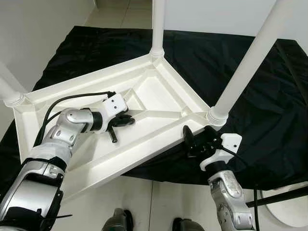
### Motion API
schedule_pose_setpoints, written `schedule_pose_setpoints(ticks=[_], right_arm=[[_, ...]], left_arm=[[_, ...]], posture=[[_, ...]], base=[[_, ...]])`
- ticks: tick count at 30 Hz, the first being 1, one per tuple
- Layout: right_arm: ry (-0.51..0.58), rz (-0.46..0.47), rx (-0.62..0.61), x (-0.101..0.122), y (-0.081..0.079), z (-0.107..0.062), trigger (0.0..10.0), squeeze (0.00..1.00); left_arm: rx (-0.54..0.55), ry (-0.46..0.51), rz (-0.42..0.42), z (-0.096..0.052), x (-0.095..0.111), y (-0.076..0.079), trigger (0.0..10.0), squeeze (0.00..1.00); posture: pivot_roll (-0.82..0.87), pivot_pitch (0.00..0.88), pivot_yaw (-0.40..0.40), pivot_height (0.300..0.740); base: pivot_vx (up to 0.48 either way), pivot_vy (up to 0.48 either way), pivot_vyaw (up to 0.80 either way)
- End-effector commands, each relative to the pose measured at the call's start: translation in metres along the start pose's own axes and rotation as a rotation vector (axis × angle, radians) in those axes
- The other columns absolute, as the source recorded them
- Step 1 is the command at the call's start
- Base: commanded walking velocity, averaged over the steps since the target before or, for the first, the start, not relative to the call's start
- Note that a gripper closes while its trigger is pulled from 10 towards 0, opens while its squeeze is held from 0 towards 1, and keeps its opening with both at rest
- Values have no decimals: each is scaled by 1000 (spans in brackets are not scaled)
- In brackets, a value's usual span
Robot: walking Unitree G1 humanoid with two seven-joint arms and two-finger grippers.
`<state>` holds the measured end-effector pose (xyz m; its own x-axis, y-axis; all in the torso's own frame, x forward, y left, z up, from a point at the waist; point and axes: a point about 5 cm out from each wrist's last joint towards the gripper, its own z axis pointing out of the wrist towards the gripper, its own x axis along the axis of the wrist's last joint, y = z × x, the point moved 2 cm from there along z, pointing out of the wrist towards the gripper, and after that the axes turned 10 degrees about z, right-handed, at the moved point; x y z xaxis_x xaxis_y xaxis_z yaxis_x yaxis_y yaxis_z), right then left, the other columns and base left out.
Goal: Building children table
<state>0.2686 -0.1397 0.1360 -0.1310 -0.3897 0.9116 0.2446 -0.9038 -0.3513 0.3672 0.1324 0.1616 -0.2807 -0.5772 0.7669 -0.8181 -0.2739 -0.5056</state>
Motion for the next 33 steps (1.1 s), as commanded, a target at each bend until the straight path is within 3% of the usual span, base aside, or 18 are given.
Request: schedule_pose_setpoints(ticks=[1,4,5,12,13,18,21,25,26,27,28,32,33], right_arm=[[-4,8,17,0,-4,1,10000,0],[-6,6,25,0,-5,2,10000,0],[-7,0,25,0,-4,1,10000,0],[-9,-30,18,1,-2,-5,10000,0],[-8,-22,15,1,-1,-6,10000,1000],[45,-42,-47,13,9,-8,10000,1000],[103,-89,-167,25,27,-6,10000,1000],[104,-106,-171,28,31,-3,10000,1000],[99,-107,-171,28,32,1,10000,1000],[99,-107,-171,28,32,1,10000,1000],[98,-110,-159,29,31,3,10000,0],[93,-101,-133,29,28,5,10000,0],[91,-101,-127,29,28,6,10000,0]], left_arm=[[-68,17,13,-4,-2,5,0,0],[-118,14,50,-1,1,11,0,0],[-109,6,57,-1,0,10,10000,0],[-75,14,48,-2,-1,11,10000,0],[-66,18,44,-2,-1,12,10000,0],[-50,23,32,-3,-3,14,10000,0],[-42,31,25,-3,-2,15,10000,0],[-39,36,13,-3,-1,15,10000,0],[-41,45,-7,-3,0,15,10000,729],[-41,45,-7,-3,0,15,10000,729],[-45,57,-16,-3,2,15,10000,1000],[-50,54,27,-3,6,16,10000,1000],[-50,58,36,-3,9,16,10000,859]], posture=[[38,149,23,740],[34,150,31,740],[30,151,34,740],[23,147,36,740],[24,147,34,740],[30,143,24,740],[32,143,18,740],[31,141,12,740],[32,140,10,740],[32,140,10,740],[32,140,10,740],[33,140,9,740],[36,140,10,740]], base=[[0,0,0],[0,0,0],[0,0,0],[0,0,0],[0,0,0],[0,0,0],[0,0,0],[0,0,0],[0,0,0],[0,0,0],[0,0,0],[0,0,0],[0,0,0]])
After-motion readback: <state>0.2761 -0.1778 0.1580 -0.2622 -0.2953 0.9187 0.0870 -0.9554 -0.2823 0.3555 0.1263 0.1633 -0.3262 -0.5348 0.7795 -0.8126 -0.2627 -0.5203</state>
